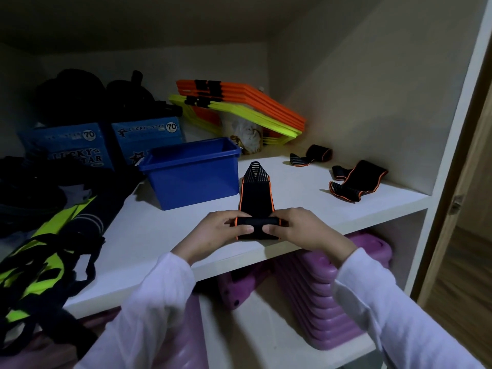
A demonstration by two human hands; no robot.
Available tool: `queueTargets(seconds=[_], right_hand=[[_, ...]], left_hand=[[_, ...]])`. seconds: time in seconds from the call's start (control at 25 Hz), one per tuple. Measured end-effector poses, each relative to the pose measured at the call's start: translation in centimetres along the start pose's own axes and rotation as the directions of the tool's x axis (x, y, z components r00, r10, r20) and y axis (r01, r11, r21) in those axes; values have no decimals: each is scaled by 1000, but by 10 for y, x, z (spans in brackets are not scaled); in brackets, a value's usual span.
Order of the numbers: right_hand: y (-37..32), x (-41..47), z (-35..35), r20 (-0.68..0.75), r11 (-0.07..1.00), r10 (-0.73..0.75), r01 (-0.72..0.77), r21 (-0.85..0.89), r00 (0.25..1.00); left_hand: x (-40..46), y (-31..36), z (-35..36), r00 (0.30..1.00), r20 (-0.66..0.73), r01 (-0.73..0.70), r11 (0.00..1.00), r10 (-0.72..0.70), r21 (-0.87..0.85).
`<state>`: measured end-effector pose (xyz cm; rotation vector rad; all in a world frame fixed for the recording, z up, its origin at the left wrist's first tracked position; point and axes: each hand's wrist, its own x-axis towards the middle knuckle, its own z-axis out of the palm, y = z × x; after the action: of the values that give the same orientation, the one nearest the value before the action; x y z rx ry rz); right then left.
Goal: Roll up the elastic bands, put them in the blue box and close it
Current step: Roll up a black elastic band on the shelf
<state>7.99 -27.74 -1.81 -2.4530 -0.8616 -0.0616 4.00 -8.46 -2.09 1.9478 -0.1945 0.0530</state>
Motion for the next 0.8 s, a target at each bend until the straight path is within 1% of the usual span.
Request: queueTargets(seconds=[0.16,0.24,0.28,0.32,0.36,0.4,0.52,0.6,0.72,0.8], right_hand=[[-3,9,-6,65,990,113,-118,73,991],[-4,14,-5,90,980,157,-166,110,984],[-3,18,-4,90,979,157,-167,116,983],[-3,20,-5,114,972,169,-185,147,979],[-3,21,-7,136,954,181,-207,216,974],[-2,23,-7,139,929,201,-234,288,970],[2,26,-7,174,879,204,-259,400,963],[3,27,-7,192,861,202,-267,432,960],[4,28,-7,183,843,221,-282,458,958],[3,26,-6,164,818,252,-301,491,954]], left_hand=[[8,-3,3,997,-71,29,999,-26,45],[14,-7,5,994,-99,47,993,-36,111],[17,-7,6,992,-117,55,987,-37,149],[19,-7,7,989,-143,63,981,-37,183],[20,-7,8,986,-165,72,977,-38,202],[21,-6,9,983,-177,78,976,-42,203],[21,-8,8,978,-192,114,979,-80,170],[21,-11,8,974,-201,128,983,-100,131],[26,-12,9,963,-234,146,989,-135,29],[29,-11,9,955,-256,161,987,-149,25]])
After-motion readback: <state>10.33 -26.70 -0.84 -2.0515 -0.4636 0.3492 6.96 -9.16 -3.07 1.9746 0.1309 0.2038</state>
